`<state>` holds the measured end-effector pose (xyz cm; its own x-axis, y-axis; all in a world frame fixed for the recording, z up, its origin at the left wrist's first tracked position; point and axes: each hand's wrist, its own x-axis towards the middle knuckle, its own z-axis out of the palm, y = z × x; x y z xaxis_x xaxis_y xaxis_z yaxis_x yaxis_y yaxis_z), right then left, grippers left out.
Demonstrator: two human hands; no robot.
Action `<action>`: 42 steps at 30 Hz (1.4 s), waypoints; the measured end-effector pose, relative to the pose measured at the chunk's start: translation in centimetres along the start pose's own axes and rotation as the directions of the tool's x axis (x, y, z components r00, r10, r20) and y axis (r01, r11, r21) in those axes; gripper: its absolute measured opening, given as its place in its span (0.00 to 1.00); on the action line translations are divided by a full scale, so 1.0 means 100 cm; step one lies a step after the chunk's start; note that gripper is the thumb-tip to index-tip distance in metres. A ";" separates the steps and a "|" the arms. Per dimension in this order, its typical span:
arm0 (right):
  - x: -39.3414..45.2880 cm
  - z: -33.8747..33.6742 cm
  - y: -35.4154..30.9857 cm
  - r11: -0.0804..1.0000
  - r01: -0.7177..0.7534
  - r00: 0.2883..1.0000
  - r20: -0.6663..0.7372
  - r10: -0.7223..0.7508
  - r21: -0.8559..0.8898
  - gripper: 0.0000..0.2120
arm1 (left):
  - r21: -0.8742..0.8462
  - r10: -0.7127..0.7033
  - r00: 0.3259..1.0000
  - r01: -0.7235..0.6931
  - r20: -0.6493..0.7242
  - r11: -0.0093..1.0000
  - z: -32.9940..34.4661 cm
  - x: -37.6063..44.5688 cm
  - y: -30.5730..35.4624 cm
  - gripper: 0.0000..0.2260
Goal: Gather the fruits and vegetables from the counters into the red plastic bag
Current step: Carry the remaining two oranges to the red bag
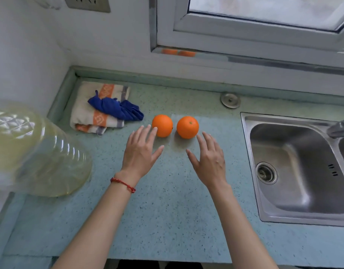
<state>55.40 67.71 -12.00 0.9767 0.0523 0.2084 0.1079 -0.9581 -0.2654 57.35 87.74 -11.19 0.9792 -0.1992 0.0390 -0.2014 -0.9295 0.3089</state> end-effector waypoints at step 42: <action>0.033 0.015 0.003 0.636 -0.473 0.878 0.262 0.401 0.610 0.39 | -0.774 -0.510 0.849 0.414 0.139 0.479 0.029 0.019 -0.001 0.33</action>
<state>58.91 67.98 -12.79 0.9491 -0.2645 -0.1707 -0.2801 -0.4618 -0.8416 59.14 86.58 -13.90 0.9303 0.2625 -0.2562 0.3288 -0.2871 0.8997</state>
